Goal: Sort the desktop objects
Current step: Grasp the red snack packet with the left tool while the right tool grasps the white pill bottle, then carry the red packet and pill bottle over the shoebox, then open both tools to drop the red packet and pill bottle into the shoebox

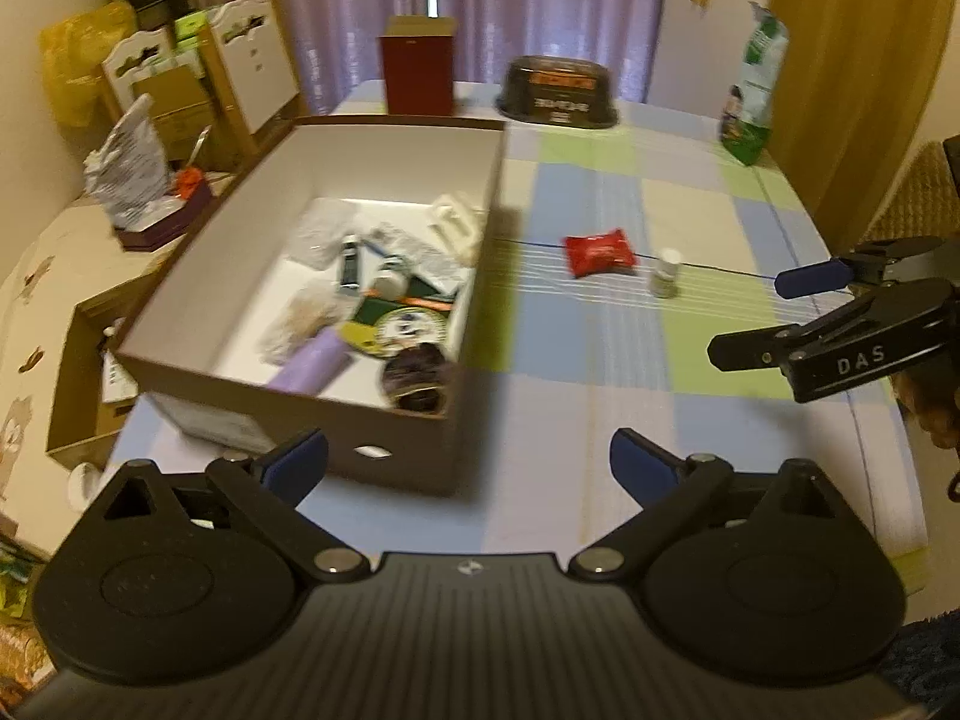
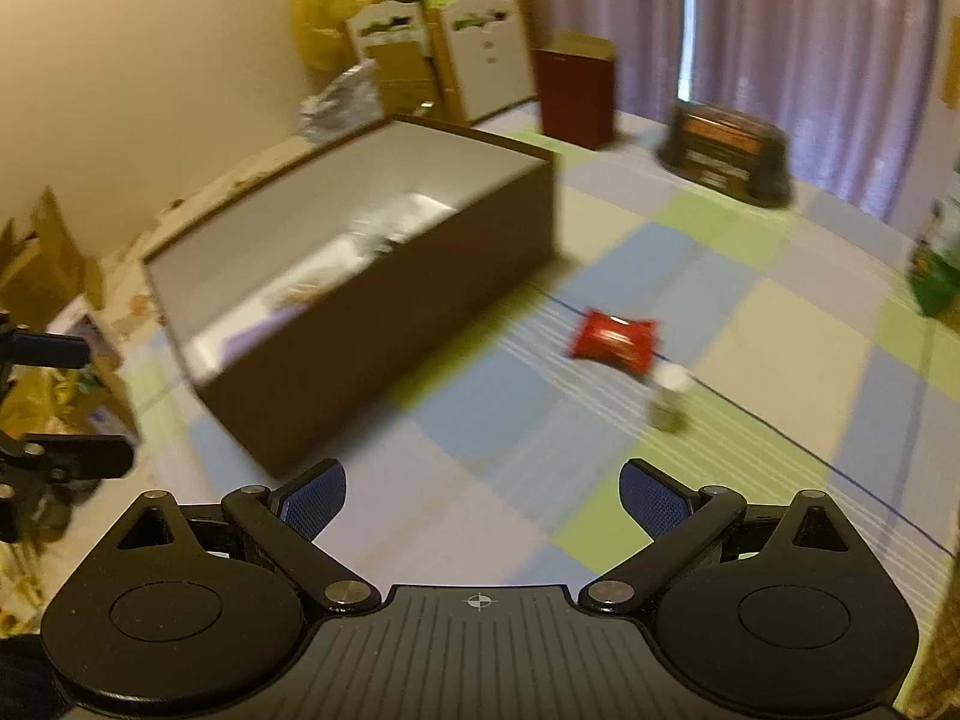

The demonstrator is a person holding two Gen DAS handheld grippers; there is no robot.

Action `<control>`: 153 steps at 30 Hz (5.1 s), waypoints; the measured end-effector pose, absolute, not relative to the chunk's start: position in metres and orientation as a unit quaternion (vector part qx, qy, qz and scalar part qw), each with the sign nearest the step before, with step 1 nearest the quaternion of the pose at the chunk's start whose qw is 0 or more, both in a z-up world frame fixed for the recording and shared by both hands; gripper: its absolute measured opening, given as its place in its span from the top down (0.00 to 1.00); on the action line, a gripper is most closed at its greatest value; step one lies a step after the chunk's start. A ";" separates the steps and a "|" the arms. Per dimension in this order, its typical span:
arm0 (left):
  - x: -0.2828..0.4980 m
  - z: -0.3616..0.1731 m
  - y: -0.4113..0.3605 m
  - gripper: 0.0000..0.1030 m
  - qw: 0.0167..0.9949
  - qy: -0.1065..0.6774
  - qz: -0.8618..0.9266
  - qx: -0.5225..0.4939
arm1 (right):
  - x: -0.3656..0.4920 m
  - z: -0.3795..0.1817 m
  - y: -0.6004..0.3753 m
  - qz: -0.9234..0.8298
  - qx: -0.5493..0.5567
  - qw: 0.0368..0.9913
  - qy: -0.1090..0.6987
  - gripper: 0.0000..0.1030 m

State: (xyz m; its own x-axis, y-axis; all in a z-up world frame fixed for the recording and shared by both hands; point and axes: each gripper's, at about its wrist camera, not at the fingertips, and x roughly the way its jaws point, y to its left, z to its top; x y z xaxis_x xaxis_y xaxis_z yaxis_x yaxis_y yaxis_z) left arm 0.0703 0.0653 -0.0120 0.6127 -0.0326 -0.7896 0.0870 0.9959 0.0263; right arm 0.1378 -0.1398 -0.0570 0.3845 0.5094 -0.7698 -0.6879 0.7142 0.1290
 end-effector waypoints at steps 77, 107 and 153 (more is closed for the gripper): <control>0.373 -0.166 -0.106 0.77 0.668 0.528 -0.383 0.358 | 0.215 -0.118 -0.280 0.129 0.032 0.906 0.402 0.75; 0.258 -0.024 -0.028 0.79 0.808 0.443 -0.329 0.207 | 0.198 -0.097 -0.206 0.238 -0.026 0.869 0.432 0.75; 0.264 -0.083 0.232 0.79 0.728 0.582 -0.277 0.233 | 0.187 -0.123 0.123 0.481 -0.195 0.672 0.528 0.26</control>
State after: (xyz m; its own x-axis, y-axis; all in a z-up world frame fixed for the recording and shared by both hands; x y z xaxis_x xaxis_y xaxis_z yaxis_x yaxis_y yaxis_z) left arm 0.2640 0.2321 -0.0835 0.1692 -0.1319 -0.9767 0.6752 0.7374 0.0174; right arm 0.1872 0.1232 -0.1234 -0.0200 0.4403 -0.8976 -0.8523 0.4618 0.2455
